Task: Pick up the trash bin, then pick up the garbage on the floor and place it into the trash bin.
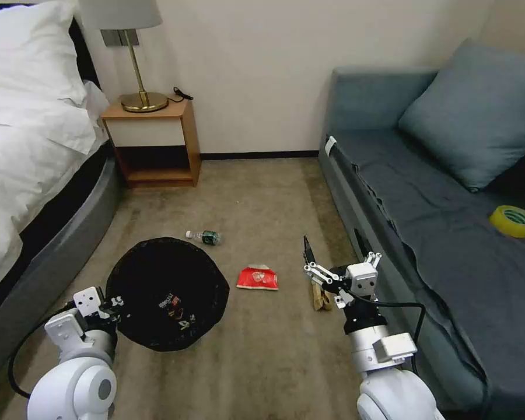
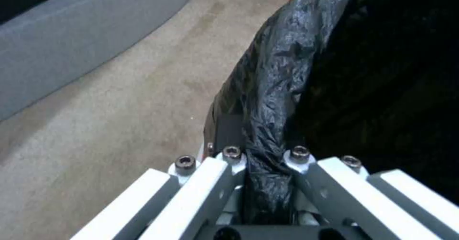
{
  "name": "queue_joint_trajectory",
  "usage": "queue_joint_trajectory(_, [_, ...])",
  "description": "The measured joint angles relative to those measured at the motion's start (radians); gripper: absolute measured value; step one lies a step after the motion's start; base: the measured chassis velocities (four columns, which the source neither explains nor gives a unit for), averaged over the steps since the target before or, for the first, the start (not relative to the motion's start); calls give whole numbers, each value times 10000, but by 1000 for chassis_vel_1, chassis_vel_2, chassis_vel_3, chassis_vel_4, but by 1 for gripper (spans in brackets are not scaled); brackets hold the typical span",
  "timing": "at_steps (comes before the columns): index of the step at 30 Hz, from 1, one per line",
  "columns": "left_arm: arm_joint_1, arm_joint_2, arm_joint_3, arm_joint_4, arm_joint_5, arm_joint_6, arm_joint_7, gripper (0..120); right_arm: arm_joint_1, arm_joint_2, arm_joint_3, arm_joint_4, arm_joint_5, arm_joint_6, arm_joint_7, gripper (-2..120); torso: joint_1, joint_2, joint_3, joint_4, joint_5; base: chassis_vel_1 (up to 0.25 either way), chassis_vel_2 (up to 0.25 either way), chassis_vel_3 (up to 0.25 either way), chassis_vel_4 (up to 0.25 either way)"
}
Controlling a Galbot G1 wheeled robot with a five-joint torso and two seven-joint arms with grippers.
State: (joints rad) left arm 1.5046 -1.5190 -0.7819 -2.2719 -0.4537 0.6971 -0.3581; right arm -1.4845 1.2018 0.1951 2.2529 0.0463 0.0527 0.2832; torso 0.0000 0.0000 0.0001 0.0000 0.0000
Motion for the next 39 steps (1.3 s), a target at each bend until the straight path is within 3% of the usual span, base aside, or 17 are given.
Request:
queue_joint_trajectory(21, [-133,-108,-89,163,-25,-84,19,3,164,-173,-163,-475,39,4,-57,100,1,-1,1,0,0,-126,130,108,-125])
queue_joint_trajectory(27, [-121,-89,-184,161,-18,-119,29,3,392,-541,-297,-671,226,-54,-101,100,0,0,-2,-1,0,-30,23,32,-21])
queue_joint_trajectory(31, [-132,-87,-235,70,47,-166,46,3,795,-1318,-426,-894,1047,-663,104,100,0,0,-2,-1,2,0,0,0,0])
queue_joint_trajectory(36, [-215,-50,-198,-79,124,-223,116,3,1764,-2953,-803,-1291,4067,-2643,1211,100,0,0,-1,-1,1,0,0,0,0])
queue_joint_trajectory(37, [-215,-50,-198,-79,124,-223,116,3,1764,-2953,-803,-1291,4067,-2643,1211,100,0,0,-1,-1,1,0,0,0,0])
queue_joint_trajectory(39, [-241,-43,-152,-79,145,-267,155,3,2352,-3398,-1131,-1573,5263,-3369,1766,100,0,-1,-1,-2,2,0,0,0,0])
